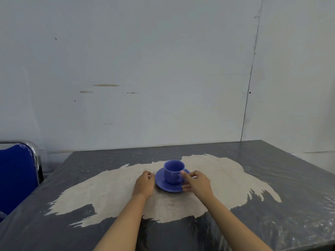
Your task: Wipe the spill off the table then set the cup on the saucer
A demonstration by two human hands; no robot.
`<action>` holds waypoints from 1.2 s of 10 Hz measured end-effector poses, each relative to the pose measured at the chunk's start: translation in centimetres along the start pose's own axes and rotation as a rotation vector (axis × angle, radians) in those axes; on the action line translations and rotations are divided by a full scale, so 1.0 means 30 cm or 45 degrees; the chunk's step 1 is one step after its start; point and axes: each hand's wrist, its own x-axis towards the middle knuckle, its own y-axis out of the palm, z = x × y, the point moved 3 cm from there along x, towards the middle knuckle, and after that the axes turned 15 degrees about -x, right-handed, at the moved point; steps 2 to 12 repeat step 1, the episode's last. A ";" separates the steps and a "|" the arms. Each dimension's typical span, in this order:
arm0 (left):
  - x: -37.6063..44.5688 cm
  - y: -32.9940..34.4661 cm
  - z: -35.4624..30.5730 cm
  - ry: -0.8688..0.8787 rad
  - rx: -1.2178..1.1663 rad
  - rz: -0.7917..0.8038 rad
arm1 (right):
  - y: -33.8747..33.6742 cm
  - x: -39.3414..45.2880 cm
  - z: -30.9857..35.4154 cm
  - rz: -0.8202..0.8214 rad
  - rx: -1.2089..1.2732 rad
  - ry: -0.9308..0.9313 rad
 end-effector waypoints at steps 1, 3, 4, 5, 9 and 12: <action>0.000 -0.020 -0.030 0.054 0.030 -0.089 | -0.035 0.022 0.011 -0.132 -0.213 -0.059; 0.000 -0.020 -0.030 0.054 0.030 -0.089 | -0.035 0.022 0.011 -0.132 -0.213 -0.059; 0.000 -0.020 -0.030 0.054 0.030 -0.089 | -0.035 0.022 0.011 -0.132 -0.213 -0.059; 0.000 -0.020 -0.030 0.054 0.030 -0.089 | -0.035 0.022 0.011 -0.132 -0.213 -0.059; 0.000 -0.020 -0.030 0.054 0.030 -0.089 | -0.035 0.022 0.011 -0.132 -0.213 -0.059; 0.000 -0.020 -0.030 0.054 0.030 -0.089 | -0.035 0.022 0.011 -0.132 -0.213 -0.059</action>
